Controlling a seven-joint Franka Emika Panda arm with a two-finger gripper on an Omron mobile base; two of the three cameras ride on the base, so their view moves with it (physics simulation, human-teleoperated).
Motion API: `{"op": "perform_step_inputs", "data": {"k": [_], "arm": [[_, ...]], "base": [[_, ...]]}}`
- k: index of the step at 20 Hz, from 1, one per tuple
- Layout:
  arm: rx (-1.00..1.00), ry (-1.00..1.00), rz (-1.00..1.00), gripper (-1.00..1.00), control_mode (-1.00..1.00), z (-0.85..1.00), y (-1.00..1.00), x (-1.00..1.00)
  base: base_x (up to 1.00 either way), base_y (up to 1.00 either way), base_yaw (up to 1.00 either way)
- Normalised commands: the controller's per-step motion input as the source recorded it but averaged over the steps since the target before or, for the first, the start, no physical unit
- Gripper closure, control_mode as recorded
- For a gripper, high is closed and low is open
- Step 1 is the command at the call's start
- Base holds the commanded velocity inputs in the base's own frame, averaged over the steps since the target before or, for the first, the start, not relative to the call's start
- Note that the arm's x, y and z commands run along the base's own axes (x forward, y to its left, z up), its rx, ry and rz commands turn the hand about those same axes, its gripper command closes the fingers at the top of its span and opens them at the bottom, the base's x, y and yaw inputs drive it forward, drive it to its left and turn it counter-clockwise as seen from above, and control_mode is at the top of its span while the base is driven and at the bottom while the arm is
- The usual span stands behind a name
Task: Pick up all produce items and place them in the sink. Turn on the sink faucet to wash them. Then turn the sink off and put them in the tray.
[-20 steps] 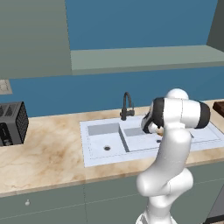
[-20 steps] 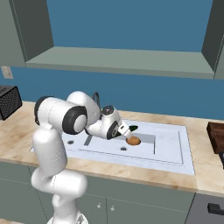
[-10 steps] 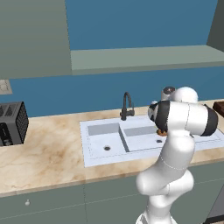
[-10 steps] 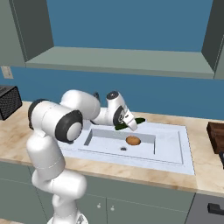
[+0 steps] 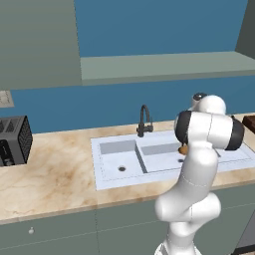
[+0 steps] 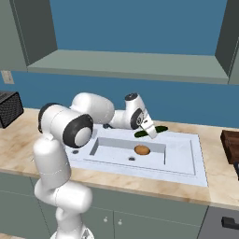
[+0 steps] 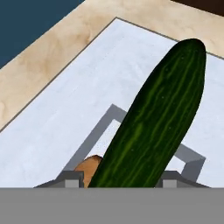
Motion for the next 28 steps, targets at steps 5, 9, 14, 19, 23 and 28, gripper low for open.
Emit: {"op": "perform_step_inputs", "data": {"k": [5, 9, 14, 19, 23, 28], "arm": [[0.0, 0.0, -0.15, 1.0, -1.0, 0.0, -0.73, -0.06], [0.04, 0.0, -0.15, 1.0, -1.0, 0.03, -0.75, -0.05], [0.05, 0.0, -0.15, 1.0, -1.0, 0.04, -0.71, -0.07], [0.06, -0.05, -0.17, 1.0, -1.0, 0.0, -0.53, -0.25], [0.04, -0.01, -0.16, 1.0, -1.0, 0.0, -0.48, -0.08], [0.01, -0.04, -0.16, 1.0, -1.0, 0.04, -0.43, -0.04]], "base": [[0.0, 0.0, 0.0], [0.0, 0.0, 0.0], [0.0, 0.0, 0.0], [0.0, 0.0, 0.0], [0.0, 0.0, 0.0], [0.0, 0.0, 0.0]]}}
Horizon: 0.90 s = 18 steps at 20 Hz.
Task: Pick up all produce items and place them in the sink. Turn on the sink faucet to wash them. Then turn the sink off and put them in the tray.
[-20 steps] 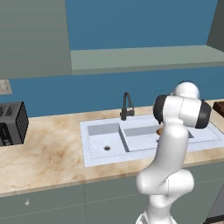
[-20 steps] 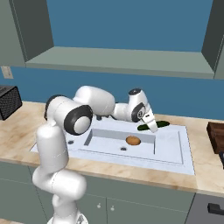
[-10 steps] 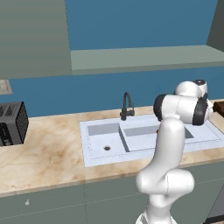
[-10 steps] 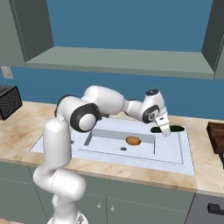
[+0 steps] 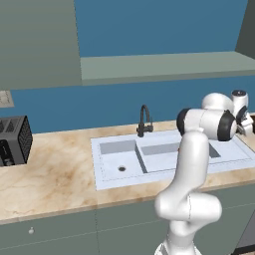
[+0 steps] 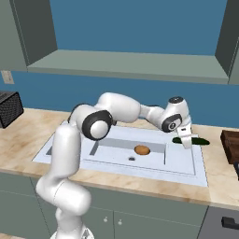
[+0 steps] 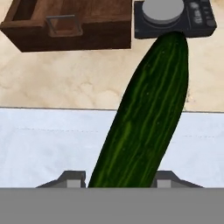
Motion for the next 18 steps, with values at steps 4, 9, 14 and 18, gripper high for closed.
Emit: {"op": "perform_step_inputs", "data": {"k": [4, 9, 14, 18], "arm": [[0.0, -0.09, -0.14, 1.0, -1.0, 0.07, -0.33, 0.0], [-0.04, -0.15, -0.09, 1.0, -1.0, 0.01, -0.26, 0.0], [-0.1, -0.22, -0.02, 1.0, -1.0, 0.01, -0.15, -0.04], [-0.01, -0.14, -0.01, 1.0, -1.0, 0.02, -0.3, -0.02]], "base": [[0.0, 0.0, 0.0], [0.0, 0.0, 0.0], [0.0, 0.0, 0.0], [0.0, 0.0, 0.0]]}}
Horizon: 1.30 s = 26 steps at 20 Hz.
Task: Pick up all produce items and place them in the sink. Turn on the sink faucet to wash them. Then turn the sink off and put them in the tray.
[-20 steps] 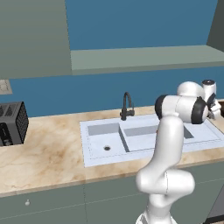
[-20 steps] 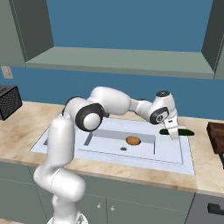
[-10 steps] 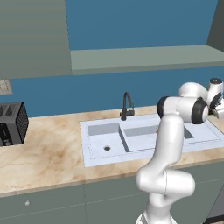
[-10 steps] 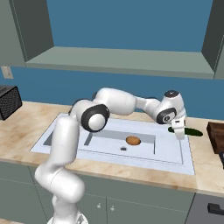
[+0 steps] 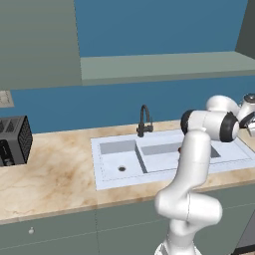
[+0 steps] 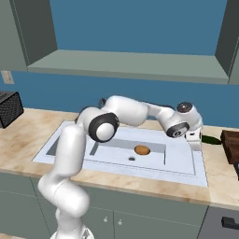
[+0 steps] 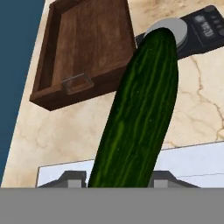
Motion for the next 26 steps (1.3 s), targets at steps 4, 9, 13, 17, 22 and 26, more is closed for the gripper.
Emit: {"op": "perform_step_inputs", "data": {"k": [4, 9, 13, 17, 22, 26], "arm": [[0.0, -0.04, -0.05, 1.0, -1.0, 0.0, -0.44, 0.0], [0.0, -0.01, -0.06, 1.0, -1.0, 0.09, -0.47, 0.0], [0.0, 0.0, -0.05, 1.0, -1.0, 0.15, -0.43, 0.01], [0.0, 0.0, -0.04, 1.0, -1.0, 0.01, -0.3, 0.01], [0.02, 0.03, -0.04, 1.0, -1.0, 0.0, -0.19, 0.05], [0.03, 0.04, -0.04, 1.0, -1.0, -0.01, -0.26, 0.15]], "base": [[0.0, 0.0, 0.0], [0.0, 0.0, 0.0], [0.0, 0.0, 0.0], [0.0, 0.0, 0.0], [0.0, 0.0, 0.0], [0.0, 0.0, 0.0]]}}
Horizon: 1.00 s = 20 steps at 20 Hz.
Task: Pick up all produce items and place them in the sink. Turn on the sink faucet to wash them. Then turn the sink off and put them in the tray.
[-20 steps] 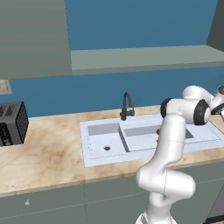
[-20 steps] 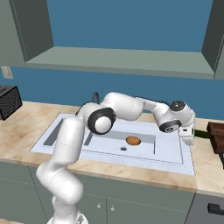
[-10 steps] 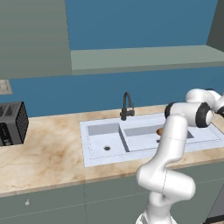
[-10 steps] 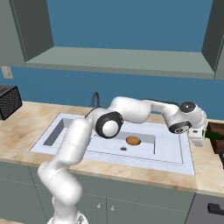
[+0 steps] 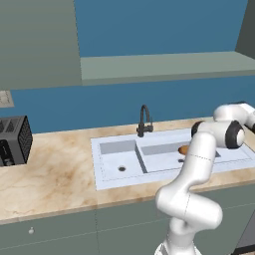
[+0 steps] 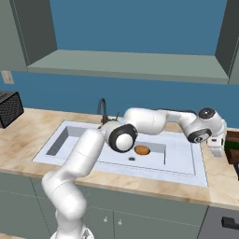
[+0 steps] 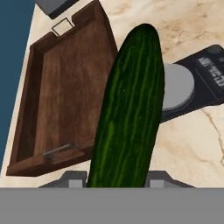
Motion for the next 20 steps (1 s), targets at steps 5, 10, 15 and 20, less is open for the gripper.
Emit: {"op": "perform_step_inputs", "data": {"k": [5, 10, 15, 20], "arm": [[0.01, 0.01, -0.03, 1.0, -1.0, 0.0, -0.28, 0.17], [0.01, 0.01, 0.0, 1.0, -1.0, 0.0, -0.24, 0.23], [0.01, 0.0, 0.0, 1.0, -1.0, 0.0, -0.28, 0.14], [0.02, -0.03, 0.0, 1.0, -1.0, 0.0, -0.27, -0.16]], "base": [[0.0, 0.0, 0.0], [0.0, 0.0, 0.0], [0.0, 0.0, 0.0], [0.0, 0.0, 0.0]]}}
